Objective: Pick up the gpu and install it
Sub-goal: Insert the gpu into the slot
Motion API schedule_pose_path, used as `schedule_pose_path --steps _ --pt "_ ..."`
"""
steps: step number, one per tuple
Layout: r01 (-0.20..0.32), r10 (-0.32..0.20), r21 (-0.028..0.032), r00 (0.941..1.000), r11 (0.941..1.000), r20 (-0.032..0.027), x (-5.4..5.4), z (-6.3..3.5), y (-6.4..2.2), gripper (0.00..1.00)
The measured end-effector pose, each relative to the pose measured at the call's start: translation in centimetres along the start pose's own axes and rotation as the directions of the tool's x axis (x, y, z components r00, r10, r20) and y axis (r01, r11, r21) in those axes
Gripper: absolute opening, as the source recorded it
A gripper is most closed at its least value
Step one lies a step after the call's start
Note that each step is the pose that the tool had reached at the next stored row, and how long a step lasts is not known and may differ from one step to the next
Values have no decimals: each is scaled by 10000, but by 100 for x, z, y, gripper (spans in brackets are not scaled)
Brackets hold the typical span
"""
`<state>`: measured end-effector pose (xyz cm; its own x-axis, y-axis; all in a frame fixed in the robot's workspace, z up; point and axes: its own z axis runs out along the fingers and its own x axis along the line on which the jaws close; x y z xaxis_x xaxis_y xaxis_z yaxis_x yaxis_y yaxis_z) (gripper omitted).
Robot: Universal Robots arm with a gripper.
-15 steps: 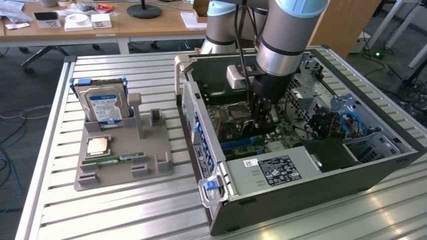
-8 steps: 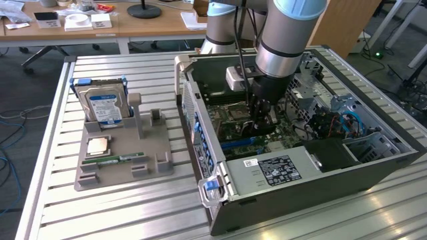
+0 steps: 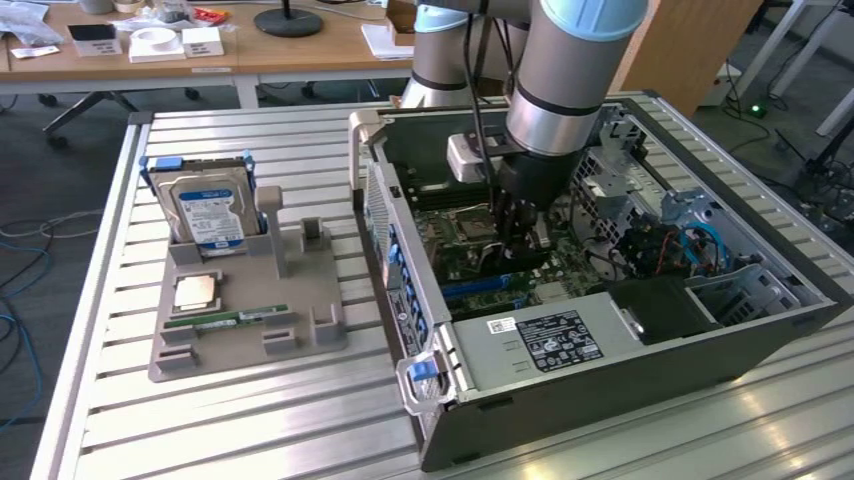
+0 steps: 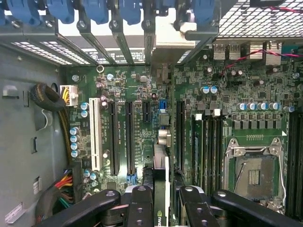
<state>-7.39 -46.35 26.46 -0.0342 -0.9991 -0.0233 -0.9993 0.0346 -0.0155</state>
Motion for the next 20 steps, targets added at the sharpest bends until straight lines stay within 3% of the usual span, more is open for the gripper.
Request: schedule_pose_path --steps 6,20 --pt "0 0 1 10000 10000 -2 2 49 13 26" --pt "-1 1 1 10000 10000 -1 3 52 67 26"
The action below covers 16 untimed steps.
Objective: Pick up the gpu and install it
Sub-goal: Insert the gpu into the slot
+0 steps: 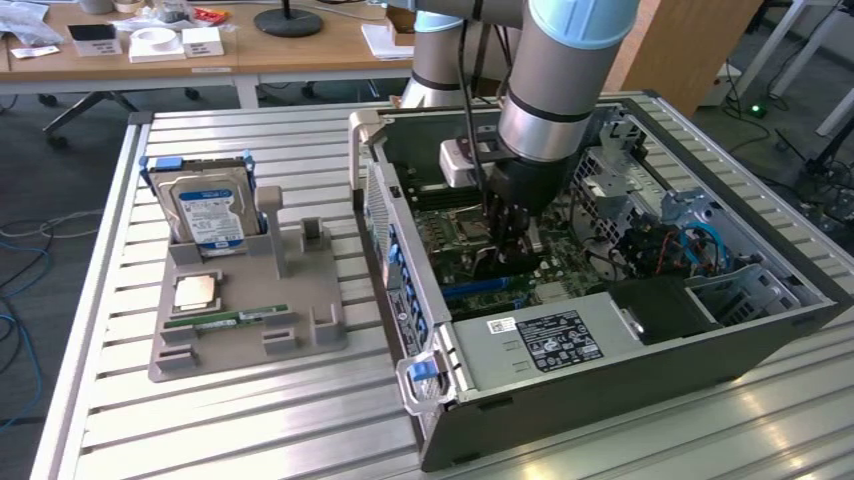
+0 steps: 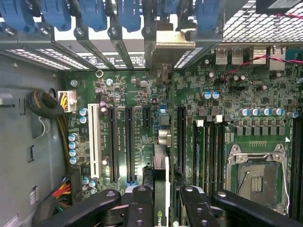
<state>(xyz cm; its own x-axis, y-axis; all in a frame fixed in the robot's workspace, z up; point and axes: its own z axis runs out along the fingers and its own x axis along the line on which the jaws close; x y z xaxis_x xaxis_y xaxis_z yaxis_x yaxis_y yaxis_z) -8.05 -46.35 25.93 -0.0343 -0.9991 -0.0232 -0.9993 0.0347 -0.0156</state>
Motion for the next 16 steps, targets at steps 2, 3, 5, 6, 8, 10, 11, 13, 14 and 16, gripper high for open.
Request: schedule_pose_path --steps 2,3,5,6,8,10,11,13,14,16 --pt "1 -1 0 10000 10000 0 0 0 7 26" --pt "2 -2 0 10000 10000 -1 1 0 9 26" --pt "0 0 0 10000 10000 0 1 0 19 26" --pt "0 0 0 10000 10000 0 1 0 24 26" --pt "0 0 0 10000 10000 0 1 0 33 26" --pt "0 0 0 10000 10000 0 2 -1 42 26" --pt "0 0 0 10000 10000 0 2 -1 48 26" --pt "0 0 0 10000 10000 0 2 -1 59 26" --pt "0 0 0 10000 10000 0 2 -1 64 26" --pt "1 -1 0 10000 10000 0 3 -1 74 26"
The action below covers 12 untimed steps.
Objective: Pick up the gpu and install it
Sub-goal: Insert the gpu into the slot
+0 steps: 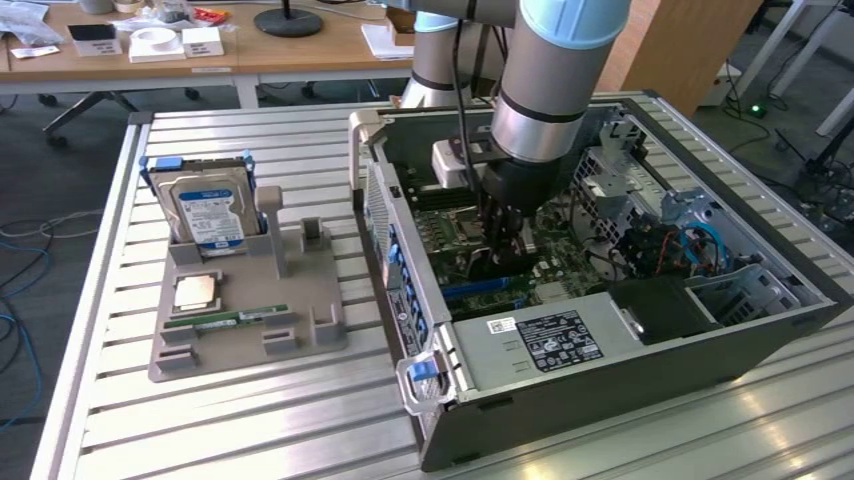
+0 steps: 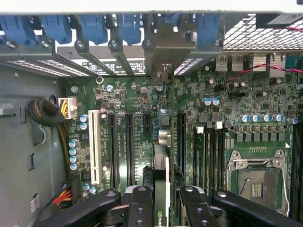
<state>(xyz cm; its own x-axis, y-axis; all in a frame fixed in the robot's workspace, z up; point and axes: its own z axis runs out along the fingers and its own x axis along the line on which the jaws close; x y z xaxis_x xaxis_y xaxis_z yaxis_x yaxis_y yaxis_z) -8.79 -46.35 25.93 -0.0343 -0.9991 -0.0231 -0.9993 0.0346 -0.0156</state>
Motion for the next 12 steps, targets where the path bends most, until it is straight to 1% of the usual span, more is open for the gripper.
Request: schedule_pose_path --steps 4,12 --pt "2 -2 -1 10000 10000 0 1 18 5 26" --pt "0 0 5 10000 10000 0 3 96 15 26"
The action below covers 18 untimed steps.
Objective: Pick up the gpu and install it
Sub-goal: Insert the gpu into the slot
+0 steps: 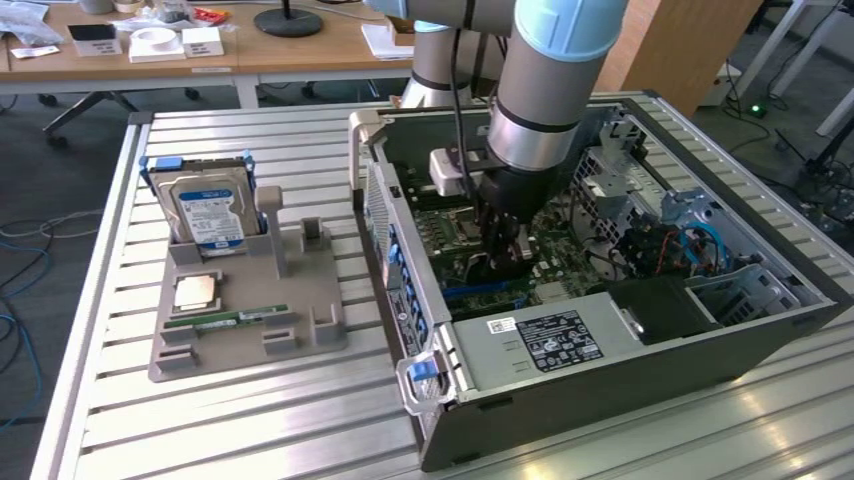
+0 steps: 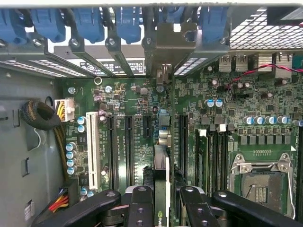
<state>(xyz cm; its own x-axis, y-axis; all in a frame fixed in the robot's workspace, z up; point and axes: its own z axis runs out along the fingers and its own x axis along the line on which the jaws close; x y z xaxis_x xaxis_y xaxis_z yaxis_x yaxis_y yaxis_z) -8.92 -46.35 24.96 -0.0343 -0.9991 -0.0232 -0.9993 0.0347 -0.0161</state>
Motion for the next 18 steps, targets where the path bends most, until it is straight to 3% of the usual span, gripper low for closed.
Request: schedule_pose_path --steps 18 --pt "0 0 -1 10000 10000 -6 2 45 5 26"
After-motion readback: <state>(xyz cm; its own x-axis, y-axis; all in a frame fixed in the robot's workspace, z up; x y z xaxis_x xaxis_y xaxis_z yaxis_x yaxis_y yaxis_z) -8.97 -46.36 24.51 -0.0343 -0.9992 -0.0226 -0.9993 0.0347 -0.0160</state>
